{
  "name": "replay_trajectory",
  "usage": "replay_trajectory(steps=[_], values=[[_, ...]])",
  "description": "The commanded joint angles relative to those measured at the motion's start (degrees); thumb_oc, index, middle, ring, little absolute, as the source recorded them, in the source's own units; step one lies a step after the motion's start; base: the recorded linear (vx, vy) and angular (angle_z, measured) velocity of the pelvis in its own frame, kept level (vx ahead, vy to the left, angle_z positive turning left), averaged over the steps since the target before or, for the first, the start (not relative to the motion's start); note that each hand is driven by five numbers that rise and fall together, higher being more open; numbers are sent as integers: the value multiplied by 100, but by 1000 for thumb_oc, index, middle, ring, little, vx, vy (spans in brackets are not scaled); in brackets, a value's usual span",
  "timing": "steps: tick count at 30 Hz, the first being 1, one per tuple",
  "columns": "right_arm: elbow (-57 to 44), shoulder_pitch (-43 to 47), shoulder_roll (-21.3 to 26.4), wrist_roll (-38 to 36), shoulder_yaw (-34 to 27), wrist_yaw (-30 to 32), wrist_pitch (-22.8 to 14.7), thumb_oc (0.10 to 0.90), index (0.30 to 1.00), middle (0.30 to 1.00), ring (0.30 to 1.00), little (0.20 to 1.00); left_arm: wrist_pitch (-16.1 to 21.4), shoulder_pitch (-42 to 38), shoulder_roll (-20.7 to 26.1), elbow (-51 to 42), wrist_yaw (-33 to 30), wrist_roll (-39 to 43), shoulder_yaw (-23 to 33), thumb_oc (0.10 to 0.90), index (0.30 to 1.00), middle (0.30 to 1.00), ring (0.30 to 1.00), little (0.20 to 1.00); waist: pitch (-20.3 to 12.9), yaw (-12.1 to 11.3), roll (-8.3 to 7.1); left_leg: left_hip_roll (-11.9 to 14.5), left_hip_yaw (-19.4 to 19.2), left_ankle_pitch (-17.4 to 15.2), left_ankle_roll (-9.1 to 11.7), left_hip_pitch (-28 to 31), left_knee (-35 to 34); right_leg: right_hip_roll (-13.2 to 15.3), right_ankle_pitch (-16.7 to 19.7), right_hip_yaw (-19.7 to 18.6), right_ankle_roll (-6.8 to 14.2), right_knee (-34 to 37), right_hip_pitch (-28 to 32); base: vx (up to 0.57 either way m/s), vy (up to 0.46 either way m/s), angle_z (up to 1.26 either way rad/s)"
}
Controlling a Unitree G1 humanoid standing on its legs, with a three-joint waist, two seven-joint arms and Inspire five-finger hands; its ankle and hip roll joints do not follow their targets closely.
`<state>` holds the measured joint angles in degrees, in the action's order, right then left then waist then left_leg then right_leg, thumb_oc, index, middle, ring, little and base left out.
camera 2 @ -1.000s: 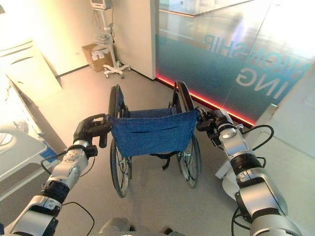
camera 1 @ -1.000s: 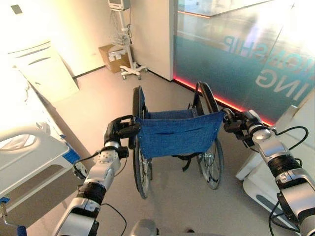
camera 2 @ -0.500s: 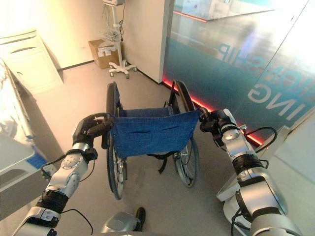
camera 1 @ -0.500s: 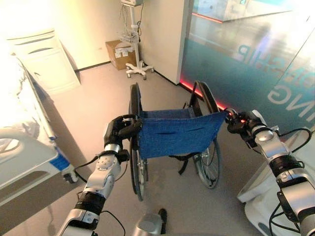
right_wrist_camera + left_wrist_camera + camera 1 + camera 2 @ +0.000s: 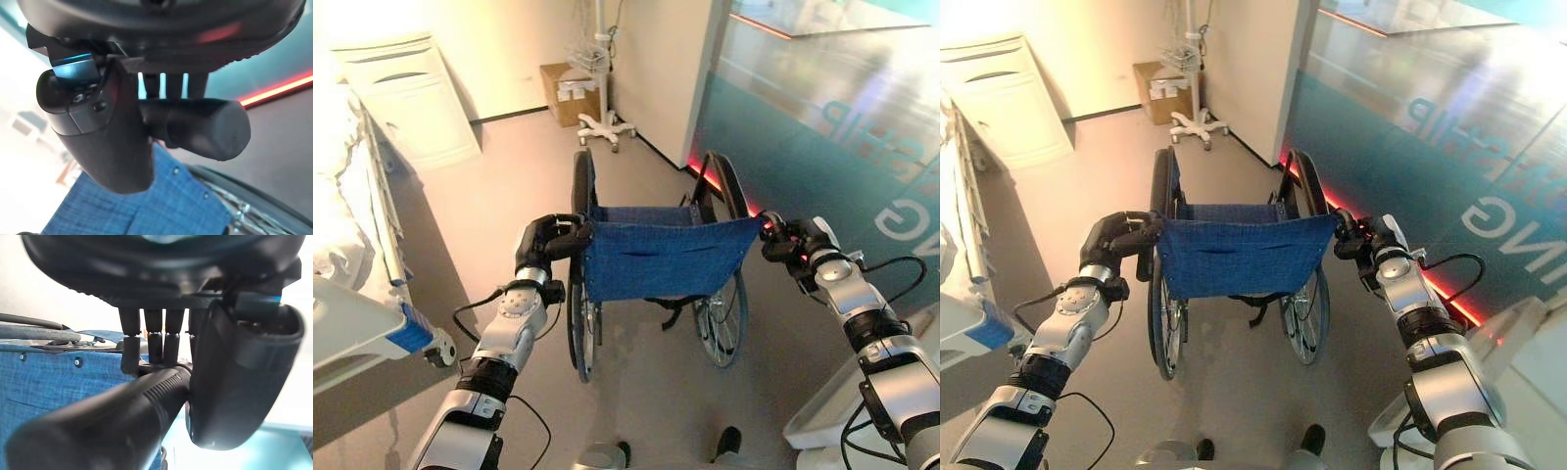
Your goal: Push the wheelchair next to the bed
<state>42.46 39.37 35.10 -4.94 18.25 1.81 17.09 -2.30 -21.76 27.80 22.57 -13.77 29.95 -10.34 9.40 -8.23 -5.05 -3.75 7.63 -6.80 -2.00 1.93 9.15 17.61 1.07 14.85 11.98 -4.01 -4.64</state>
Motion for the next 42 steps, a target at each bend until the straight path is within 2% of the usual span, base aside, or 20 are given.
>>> replay_trajectory(steps=[1, 2, 3, 6, 9, 10, 11, 14, 15, 20, 24, 27, 28, 30, 33, 35, 36, 37, 40, 42], values=[[-357, -164, 208, 459, 712, -678, 285, 400, 300, 300, 300, 300, -215, 458, 180, -125, -62, -180, -178, 400, 300, 300, 300, 300, 137, -245, 101, 561, -570, -255, 264, -346, 698, -183, 145, 82, -159, -631, -55, 361, -374, 79], [-543, -214, 335, 463, 738, -772, 237, 400, 300, 300, 300, 300, -223, 588, 126, -193, -155, -214, -87, 400, 300, 300, 300, 300, 151, -178, 94, 852, -716, -34, 399, -269, 772, -283, -25, 224, -294, -774, -15, 269, -273, 66], [-535, -223, 343, 477, 741, -787, 216, 400, 300, 300, 300, 300, -226, 599, 118, -196, -156, -218, -81, 400, 300, 300, 300, 300, 154, -166, 103, 912, -740, 31, 424, -269, 803, -303, -52, 265, -332, -780, 10, 289, -330, 69], [-258, -259, 400, 648, 825, -806, -317, 400, 300, 300, 300, 300, -7, 583, -45, -89, -275, -175, -66, 400, 300, 300, 300, 300, 217, -78, 128, 1371, -1006, 696, 507, -438, 1246, -631, -366, 548, -724, -826, 313, 262, -372, 44], [-178, -294, 451, 685, 778, -676, -431, 400, 300, 300, 300, 300, 58, 523, -169, -8, -193, -219, -116, 400, 300, 300, 300, 300, 201, -8, 130, 1472, -1312, 783, 545, -387, 1208, -706, -522, 812, -858, -855, 441, 227, -291, 79], [-141, -330, 471, 714, 735, -656, -476, 400, 300, 300, 300, 300, 102, 487, -247, 99, -143, -243, -166, 400, 300, 300, 300, 300, 180, 32, 170, 1508, -1484, 646, 629, -260, 1233, -768, -706, 940, -871, -943, 525, 272, -296, 67], [-134, -330, 478, 700, 728, -649, -471, 400, 300, 300, 300, 300, 104, 475, -261, 120, -126, -252, -181, 400, 300, 300, 300, 300, 175, 41, 173, 1494, -1511, 637, 632, -240, 1215, -781, -720, 972, -883, -942, 539, 305, -299, 112], [100, -186, 418, 670, 757, -729, -628, 400, 300, 300, 300, 300, 82, 431, -405, 234, -208, -334, -273, 400, 300, 300, 300, 300, 164, -59, 221, 909, -1479, 352, 560, -119, 763, -1016, -783, 1069, -896, -818, 766, 235, -187, 76], [109, -155, 388, 659, 776, -704, -602, 400, 300, 300, 300, 300, 85, 458, -447, 220, -212, -385, -269, 400, 300, 300, 300, 300, 176, -94, 234, 826, -1525, 376, 571, -156, 645, -1078, -812, 1070, -901, -769, 864, 209, -123, 20], [267, -112, 193, 688, 798, -637, -661, 400, 300, 300, 300, 300, 190, 616, -465, 123, -215, -445, -277, 400, 300, 300, 300, 300, 282, -415, 377, 454, -1971, 1020, 680, -939, -84, -1520, -1002, 1068, -965, -383, 1479, 220, -108, 16], [301, -154, 87, 819, 844, -706, -680, 400, 300, 300, 300, 300, 225, 915, -323, -96, -106, -450, -132, 400, 300, 300, 300, 300, 228, -662, 476, 449, -1861, 1420, 677, -989, -683, -1670, -1214, 1093, -1012, -445, 1711, 276, 13, -38], [293, -120, 98, 810, 873, -768, -726, 400, 300, 300, 300, 300, 218, 1023, -271, -184, -98, -477, -51, 400, 300, 300, 300, 300, 181, -762, 438, 492, -1799, 1327, 617, -954, -699, -1644, -1319, 1125, -1036, -496, 1790, 240, 82, -65], [324, -86, 93, 780, 850, -858, -723, 400, 300, 300, 300, 300, 195, 1029, -258, -157, -104, -467, -36, 400, 300, 300, 300, 300, 154, -800, 351, 443, -1830, 996, 500, -1001, -355, -1559, -1341, 1170, -1017, -578, 1779, 197, 85, -27], [257, -115, 137, 744, 825, -912, -677, 400, 300, 300, 300, 300, 189, 999, -216, -142, -22, -520, -11, 400, 300, 300, 300, 300, 165, -794, 263, 445, -1911, 717, 397, -1102, 61, -1451, -1383, 1165, -983, -757, 1742, 254, 96, -5], [247, -187, 117, 665, 737, -935, -764, 400, 300, 300, 300, 300, 216, 992, -175, -70, -18, -619, 16, 400, 300, 300, 300, 300, 120, -852, 177, 316, -1870, 595, 184, -1031, 15, -1291, -1451, 1175, -875, -1360, 1767, 261, 110, 6], [102, -348, 101, 618, 647, -885, -791, 400, 300, 300, 300, 300, 163, 959, -106, -81, 20, -714, 40, 400, 300, 300, 300, 300, 51, -866, 93, 115, -1797, 612, -10, -928, -175, -1018, -974, 1182, -490, -2304, 1639, 241, 168, -12], [-26, -459, 104, 604, 580, -859, -764, 400, 300, 300, 300, 300, 165, 955, -75, -85, 26, -711, 23, 400, 300, 300, 300, 300, 45, -804, 95, 14, -1734, 615, -93, -818, -285, -858, -548, 1042, -248, -2839, 1367, 194, 170, -5], [-95, -535, 108, 639, 523, -859, -777, 400, 300, 300, 300, 300, 218, 946, -50, -47, 23, -665, -18, 400, 300, 300, 300, 300, 27, -748, 191, 60, -1681, 710, -127, -779, -351, -800, -183, 961, -254, -2927, 1091, 190, 121, 0], [67, -435, 40, 675, 549, -818, -889, 400, 300, 300, 300, 300, 313, 834, -2, 79, -50, -560, -167, 400, 300, 300, 300, 300, 143, -596, 402, 176, -1469, 730, -18, -512, -431, -649, -150, 795, -369, -2256, 622, 186, -99, 9], [365, -258, -38, 580, 560, -760, -968, 400, 300, 300, 300, 300, 264, 632, 49, 215, -11, -555, -266, 400, 300, 300, 300, 300, 240, -508, 469, 246, -1370, 633, 37, -272, -474, -476, 105, 767, -406, -1597, 384, 206, -272, 2]])
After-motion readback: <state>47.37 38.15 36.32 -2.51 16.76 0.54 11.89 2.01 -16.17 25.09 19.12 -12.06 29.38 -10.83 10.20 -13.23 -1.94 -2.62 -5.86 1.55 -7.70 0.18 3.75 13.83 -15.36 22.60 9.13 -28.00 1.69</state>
